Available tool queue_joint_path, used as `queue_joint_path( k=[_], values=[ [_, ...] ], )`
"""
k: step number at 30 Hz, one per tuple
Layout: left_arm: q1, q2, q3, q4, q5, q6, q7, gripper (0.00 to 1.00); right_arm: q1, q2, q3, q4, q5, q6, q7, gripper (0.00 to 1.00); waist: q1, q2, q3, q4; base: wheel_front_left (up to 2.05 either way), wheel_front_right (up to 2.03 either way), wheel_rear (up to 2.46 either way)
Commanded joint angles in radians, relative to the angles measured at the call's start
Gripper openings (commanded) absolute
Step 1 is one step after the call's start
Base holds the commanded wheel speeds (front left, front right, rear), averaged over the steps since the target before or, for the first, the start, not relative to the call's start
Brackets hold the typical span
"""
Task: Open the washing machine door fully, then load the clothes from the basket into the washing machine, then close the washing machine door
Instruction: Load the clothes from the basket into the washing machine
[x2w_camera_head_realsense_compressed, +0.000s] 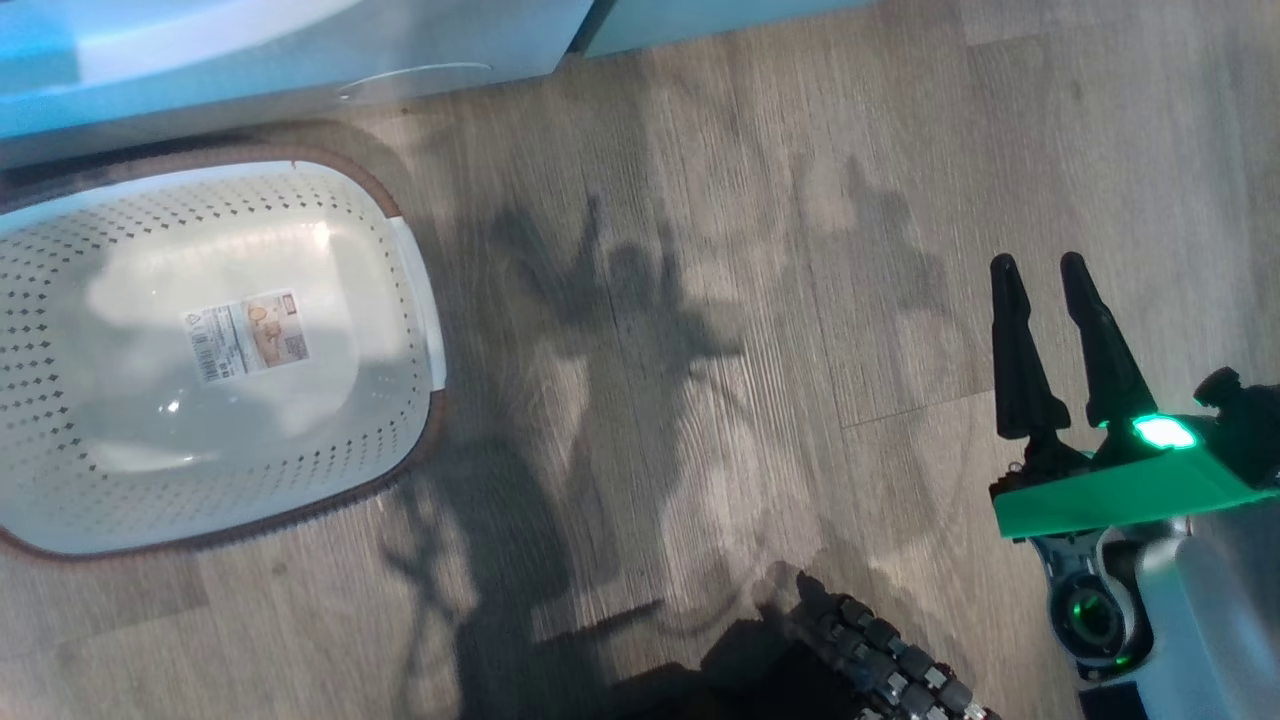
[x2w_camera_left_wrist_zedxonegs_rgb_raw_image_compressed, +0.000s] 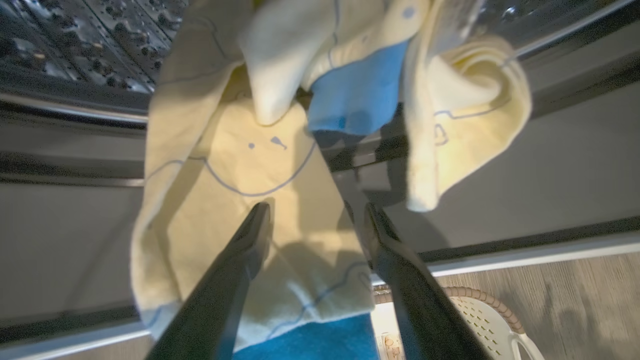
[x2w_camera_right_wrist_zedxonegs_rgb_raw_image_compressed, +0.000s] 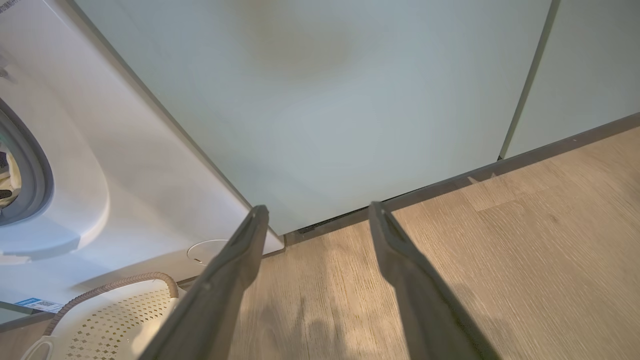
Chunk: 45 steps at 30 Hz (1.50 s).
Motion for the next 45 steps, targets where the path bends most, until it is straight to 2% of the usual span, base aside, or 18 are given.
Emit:
queue_joint_path(
  k=[1, 3, 4, 6, 7, 8, 10, 22, 29, 39, 45],
  values=[
    [-0.039, 0.064, 0.038, -0.013, 0.006, -0.001, 0.027, 1.00, 0.012, -0.015, 0.020, -0.021, 0.008, 0.001, -0.009, 1.00, 0.0000, 0.0000, 0.002, -0.003, 0.00, 0.00, 0.00],
    [-0.053, 0.065, 0.029, -0.003, 0.002, -0.002, 0.062, 0.98, 0.011, -0.015, 0.022, -0.021, 0.011, 0.001, -0.009, 1.00, 0.0000, 0.0000, 0.004, -0.005, 0.00, 0.00, 0.00],
    [-0.058, 0.065, 0.024, -0.001, 0.001, -0.002, 0.078, 0.83, 0.010, -0.015, 0.022, -0.021, 0.011, 0.001, -0.009, 1.00, 0.0000, 0.0000, 0.005, -0.006, 0.00, 0.00, 0.00],
    [-0.067, 0.069, 0.016, 0.002, 0.006, 0.004, 0.102, 0.63, 0.009, -0.015, 0.023, -0.021, 0.012, 0.001, -0.009, 1.00, 0.0000, 0.0000, 0.006, -0.007, 0.00, 0.00, 0.00],
    [-0.070, 0.072, 0.012, 0.004, 0.009, 0.004, 0.111, 0.41, 0.008, -0.015, 0.024, -0.021, 0.012, 0.001, -0.009, 1.00, 0.0000, 0.0000, 0.007, -0.008, 0.00, 0.00, 0.00],
    [-0.074, 0.076, 0.009, 0.007, 0.014, 0.004, 0.115, 0.30, 0.008, -0.015, 0.024, -0.021, 0.012, 0.001, -0.009, 1.00, 0.0000, 0.0000, 0.008, -0.009, 0.00, 0.00, 0.00],
    [-0.081, 0.078, 0.007, 0.012, 0.019, 0.006, 0.118, 0.00, 0.007, -0.015, 0.024, -0.020, 0.011, 0.001, -0.009, 1.00, 0.0000, 0.0000, 0.009, -0.010, 0.00, 0.00, 0.00],
    [-0.155, 0.049, -0.012, 0.013, 0.066, -0.030, 0.037, 0.00, 0.001, -0.015, 0.024, -0.017, 0.002, 0.001, -0.009, 1.00, 0.0000, 0.0000, 0.008, 0.004, 0.00, 0.00, 0.00],
    [-0.214, 0.000, -0.027, 0.011, 0.036, -0.073, 0.055, 0.00, 0.000, -0.015, 0.034, -0.015, 0.002, 0.001, -0.010, 1.00, 0.0000, 0.0000, 0.007, 0.002, 0.00, 0.00, 0.00],
    [-0.325, -0.055, -0.032, 0.103, 0.042, -0.097, 0.026, 0.00, -0.001, -0.015, 0.058, -0.020, 0.024, 0.001, -0.010, 1.00, 0.0000, 0.0000, 0.025, -0.046, 0.00, 0.00, 0.00],
    [-0.417, -0.061, -0.023, 0.188, 0.080, -0.088, -0.010, 0.00, -0.004, -0.015, 0.087, -0.022, 0.055, 0.001, -0.010, 1.00, 0.0000, 0.0000, 0.058, -0.101, 0.00, 0.00, 0.00]
  ],
)
